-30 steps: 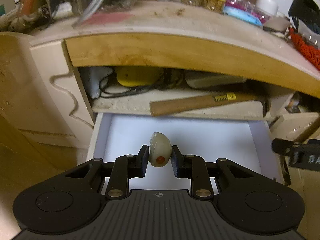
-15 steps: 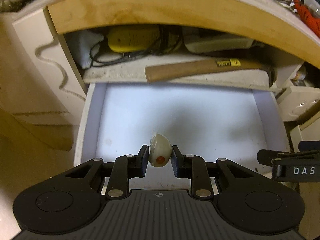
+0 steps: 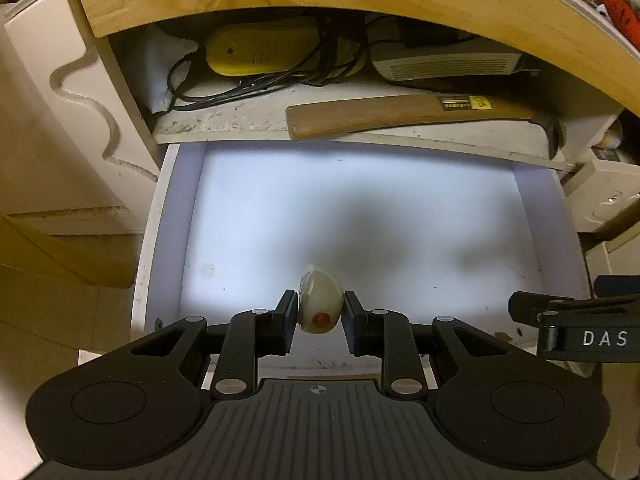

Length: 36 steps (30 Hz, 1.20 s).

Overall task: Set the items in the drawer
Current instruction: 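Lower the white object with the left gripper into the open drawer, then open the left gripper to release the white object on the drawer floor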

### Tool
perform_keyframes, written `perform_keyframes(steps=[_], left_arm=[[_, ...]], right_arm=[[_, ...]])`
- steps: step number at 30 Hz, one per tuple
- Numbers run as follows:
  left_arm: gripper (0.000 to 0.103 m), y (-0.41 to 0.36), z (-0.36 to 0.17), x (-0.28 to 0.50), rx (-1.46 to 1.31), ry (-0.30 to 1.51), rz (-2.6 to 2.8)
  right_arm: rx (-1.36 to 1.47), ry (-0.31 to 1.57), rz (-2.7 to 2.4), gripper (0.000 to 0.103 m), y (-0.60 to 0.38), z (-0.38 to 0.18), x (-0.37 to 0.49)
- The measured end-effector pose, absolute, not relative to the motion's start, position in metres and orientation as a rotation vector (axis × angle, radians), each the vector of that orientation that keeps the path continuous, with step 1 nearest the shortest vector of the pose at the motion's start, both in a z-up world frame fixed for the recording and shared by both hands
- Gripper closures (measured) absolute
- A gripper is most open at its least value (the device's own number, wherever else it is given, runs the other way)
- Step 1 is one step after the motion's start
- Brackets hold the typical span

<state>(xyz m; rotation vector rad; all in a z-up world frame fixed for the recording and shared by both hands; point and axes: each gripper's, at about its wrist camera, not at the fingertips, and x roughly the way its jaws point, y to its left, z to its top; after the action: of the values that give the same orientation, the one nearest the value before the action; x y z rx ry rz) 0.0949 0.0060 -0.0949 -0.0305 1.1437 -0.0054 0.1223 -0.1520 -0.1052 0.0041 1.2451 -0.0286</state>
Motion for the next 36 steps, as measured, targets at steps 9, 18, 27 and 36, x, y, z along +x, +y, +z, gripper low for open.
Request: perform_keyframes(steps=[9,18,27,36], left_arm=[[0.080,0.008,-0.114,0.111,-0.050,1.171,0.007],[0.080,0.011,-0.138,0.131,-0.061,1.215,0.025],[0.080,0.010,-0.166,0.145,-0.043,1.277,0.032],[0.082,0.010,-0.183,0.153,-0.050,1.317,0.037]], right_arm=[[-0.013,1.255,-0.014,0.001,-0.148,-0.121,0.136],[-0.017,1.292,-0.020,0.001,-0.146,-0.147,0.153],[-0.018,1.332,-0.022,0.001,-0.143,-0.174,0.167],[-0.024,1.357,-0.017,0.001,-0.142,-0.187,0.171]])
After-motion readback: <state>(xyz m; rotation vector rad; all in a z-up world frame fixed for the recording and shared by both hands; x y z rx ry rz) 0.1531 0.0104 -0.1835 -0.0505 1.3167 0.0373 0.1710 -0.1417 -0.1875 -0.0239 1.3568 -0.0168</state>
